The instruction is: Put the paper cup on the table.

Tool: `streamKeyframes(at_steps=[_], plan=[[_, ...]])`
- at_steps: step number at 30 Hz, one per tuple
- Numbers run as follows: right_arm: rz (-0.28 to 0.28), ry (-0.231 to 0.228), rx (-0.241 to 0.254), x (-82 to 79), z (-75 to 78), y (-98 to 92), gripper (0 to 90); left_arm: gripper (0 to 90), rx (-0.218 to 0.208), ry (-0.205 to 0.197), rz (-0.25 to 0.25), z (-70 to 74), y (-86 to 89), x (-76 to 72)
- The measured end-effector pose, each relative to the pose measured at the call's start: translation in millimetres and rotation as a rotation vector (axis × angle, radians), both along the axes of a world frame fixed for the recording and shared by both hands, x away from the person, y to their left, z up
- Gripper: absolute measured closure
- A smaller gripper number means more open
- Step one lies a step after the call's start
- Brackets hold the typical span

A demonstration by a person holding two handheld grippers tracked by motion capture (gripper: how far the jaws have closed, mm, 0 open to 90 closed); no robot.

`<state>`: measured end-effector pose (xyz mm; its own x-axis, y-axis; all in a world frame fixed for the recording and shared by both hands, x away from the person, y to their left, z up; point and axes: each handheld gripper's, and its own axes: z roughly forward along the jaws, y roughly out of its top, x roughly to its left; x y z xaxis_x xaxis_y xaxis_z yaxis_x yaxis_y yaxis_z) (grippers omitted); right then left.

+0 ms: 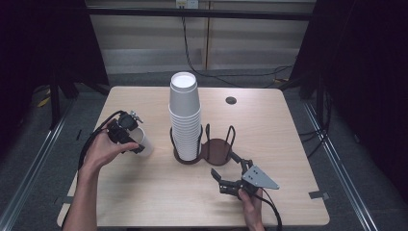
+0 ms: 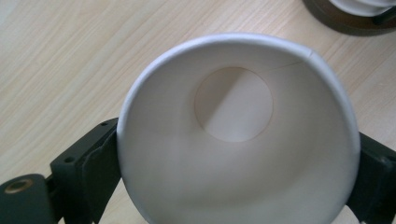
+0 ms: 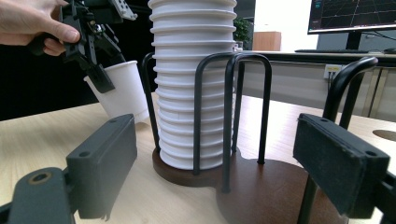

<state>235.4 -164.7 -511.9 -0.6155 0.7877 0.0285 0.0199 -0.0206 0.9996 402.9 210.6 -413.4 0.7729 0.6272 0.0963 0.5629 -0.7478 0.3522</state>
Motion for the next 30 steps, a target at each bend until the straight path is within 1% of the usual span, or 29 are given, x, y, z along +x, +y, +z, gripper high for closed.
streamKeyframes(at_steps=[3,5,7,8,10,12,14,15,16,17,18,19,20,21,22,23,24,26,28,30], plan=[[0.000,0.000,0.000,0.0,0.0,0.0,12.9,6.6,-0.022,-0.017,0.013,-2.2,-0.5,-0.3],[0.000,0.001,0.000,0.1,0.0,0.0,12.9,6.5,-0.024,-0.030,0.001,-3.0,-1.4,0.6],[0.000,0.000,0.000,0.0,0.0,0.0,12.9,6.3,-0.028,-0.037,0.007,-4.3,-3.2,0.3],[0.000,0.001,0.001,0.1,0.0,0.0,12.9,6.2,-0.027,-0.043,-0.006,-5.5,-3.6,1.1],[0.000,0.001,0.000,0.1,0.0,-0.1,12.9,5.7,-0.062,-0.035,0.010,-10.2,-3.9,2.3],[0.000,0.001,0.001,0.1,0.0,0.0,12.9,5.5,-0.074,-0.030,0.016,-14.2,-3.1,3.1],[0.000,0.001,0.000,0.1,0.0,0.0,12.9,5.3,-0.104,-0.043,0.026,-16.3,-1.5,2.7],[0.000,0.001,0.001,0.1,0.0,0.0,12.9,5.3,-0.110,-0.045,0.021,-16.7,0.2,3.4],[0.000,0.001,0.000,0.1,0.0,0.0,12.9,5.1,-0.121,-0.033,0.030,-17.8,1.2,4.0],[0.000,0.001,0.000,0.0,0.0,0.0,12.9,5.1,-0.119,-0.030,0.035,-19.0,1.4,5.4],[0.000,0.001,0.000,0.1,0.0,0.0,13.0,5.5,-0.108,-0.028,0.046,-20.7,0.8,5.6],[0.000,0.001,0.001,0.1,0.0,0.0,13.0,7.0,-0.104,-0.025,0.037,-22.7,0.5,6.4],[0.000,0.001,0.000,0.1,0.0,0.0,13.0,7.7,-0.104,-0.018,0.043,-25.0,-0.2,5.9],[0.000,0.000,0.000,0.1,0.0,0.0,13.0,7.8,-0.104,-0.018,0.046,-27.9,0.0,6.3],[0.001,0.001,0.000,0.0,0.0,0.0,13.2,8.7,-0.117,-0.009,0.051,-30.5,1.1,7.1],[0.004,0.000,0.000,0.0,0.0,-0.1,13.2,12.3,-0.131,-0.015,0.050,-32.3,2.3,7.7],[0.005,0.000,0.000,0.0,0.0,-0.1,13.2,11.2,-0.130,-0.024,0.056,-33.6,2.5,7.1],[0.006,0.000,0.000,0.0,0.0,-0.1,13.2,12.0,-0.121,-0.041,0.062,-34.0,2.3,5.0],[0.006,0.001,0.000,0.0,0.0,-0.1,13.2,12.3,-0.109,-0.048,0.057,-34.7,3.2,3.0],[0.006,0.000,0.000,0.0,0.0,-0.1,13.3,13.0,-0.101,-0.075,0.061,-38.3,5.0,1.6]])
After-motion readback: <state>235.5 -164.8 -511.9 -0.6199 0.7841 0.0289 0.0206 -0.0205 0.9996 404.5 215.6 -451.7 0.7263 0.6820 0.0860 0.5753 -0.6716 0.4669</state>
